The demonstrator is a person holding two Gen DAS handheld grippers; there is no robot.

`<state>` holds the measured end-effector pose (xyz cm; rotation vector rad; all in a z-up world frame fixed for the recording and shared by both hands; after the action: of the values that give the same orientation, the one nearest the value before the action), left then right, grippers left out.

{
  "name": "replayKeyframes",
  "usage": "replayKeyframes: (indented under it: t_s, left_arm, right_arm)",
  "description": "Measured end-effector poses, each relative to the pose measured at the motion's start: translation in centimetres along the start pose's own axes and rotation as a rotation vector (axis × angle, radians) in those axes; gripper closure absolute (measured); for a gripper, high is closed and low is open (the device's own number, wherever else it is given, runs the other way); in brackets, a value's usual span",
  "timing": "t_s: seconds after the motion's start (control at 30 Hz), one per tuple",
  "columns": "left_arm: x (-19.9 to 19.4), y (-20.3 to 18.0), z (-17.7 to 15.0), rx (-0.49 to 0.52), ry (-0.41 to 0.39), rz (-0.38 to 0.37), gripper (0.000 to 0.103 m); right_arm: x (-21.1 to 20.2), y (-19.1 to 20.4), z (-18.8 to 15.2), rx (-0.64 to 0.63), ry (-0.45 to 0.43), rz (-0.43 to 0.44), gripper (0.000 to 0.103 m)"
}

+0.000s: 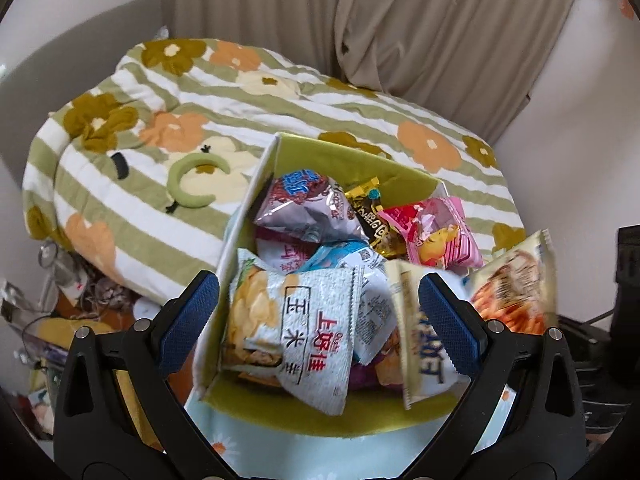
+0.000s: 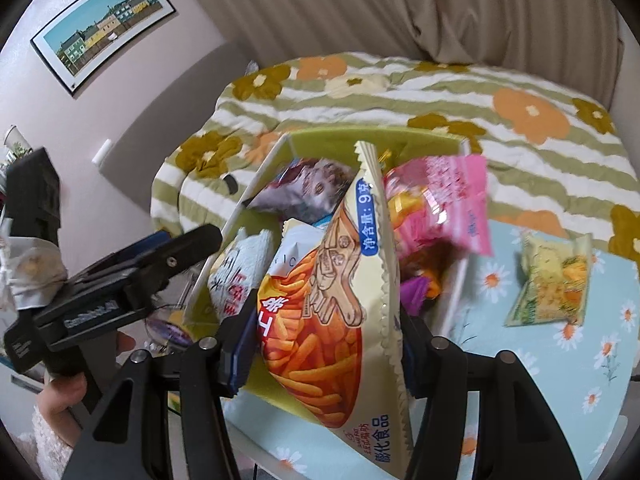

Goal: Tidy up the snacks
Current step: 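Lower both bags into the box and open both tools, then move the right tool over the yellow sweet corn bag on the mat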

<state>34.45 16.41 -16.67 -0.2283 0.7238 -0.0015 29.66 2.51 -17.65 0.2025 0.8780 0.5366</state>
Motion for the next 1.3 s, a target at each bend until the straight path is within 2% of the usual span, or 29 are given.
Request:
replayKeyframes:
  t_s: [0.17,0.23,0.27,0.3,0.47,0.77,1.07,1.3]
  left_arm:
    - [-0.9,0.7,-0.6,-0.01,-0.007,0.021,0.003]
    - [-1.1,0.9,-1.1,-0.015,-0.004,0.025,0.003]
    - [-1.2,0.9,-1.5,-0.014,-0.001,0.029,0.003]
    - [-1.3,0.9,-1.8,-0.012,0.001,0.032,0.003]
    - [-1.9,0.8,-3.3,-0.013,0.015,0.033,0.003]
    - [-5.0,-1.1,-3.7,0.021,-0.017,0.0,0.003]
    - [-7.5,-5.6,-3.6,0.081,-0.051,-0.105,0.003]
    - [-7.5,-11.2,-4.5,0.135,-0.054,-0.181,0.003]
  right_arm:
    - [1.6,0.7,-1.2,0.044,0.022,0.044,0.046]
    - [2.1,0.8,-1.6,0.046,0.021,0.043,0.03]
    - [2.1,0.6,-1.7,0.042,0.009,0.027,0.01]
    - [1.8,0.4,-1.7,0.035,-0.013,0.016,0.002]
    - [-0.2,-0.6,-2.4,-0.017,-0.077,-0.024,0.002]
    - [-4.2,-1.2,-3.4,-0.044,-0.093,-0.06,0.002]
    - [-11.2,-4.3,-3.1,0.003,-0.219,-0.166,0.002]
    - [-14.9,-8.5,-3.1,0.034,-0.257,-0.278,0.002]
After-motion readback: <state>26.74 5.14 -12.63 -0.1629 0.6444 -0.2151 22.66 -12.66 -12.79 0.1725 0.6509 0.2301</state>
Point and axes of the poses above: each gripper's, at about its wrist camera, not at the fingertips, and x roughly the way its jaws point, y to its left, z to its top, the point moved 10 cm from there along x, roughly the way its jaws point, and after that the axes turned 11 degrees about -y, right-handed, at the moved point
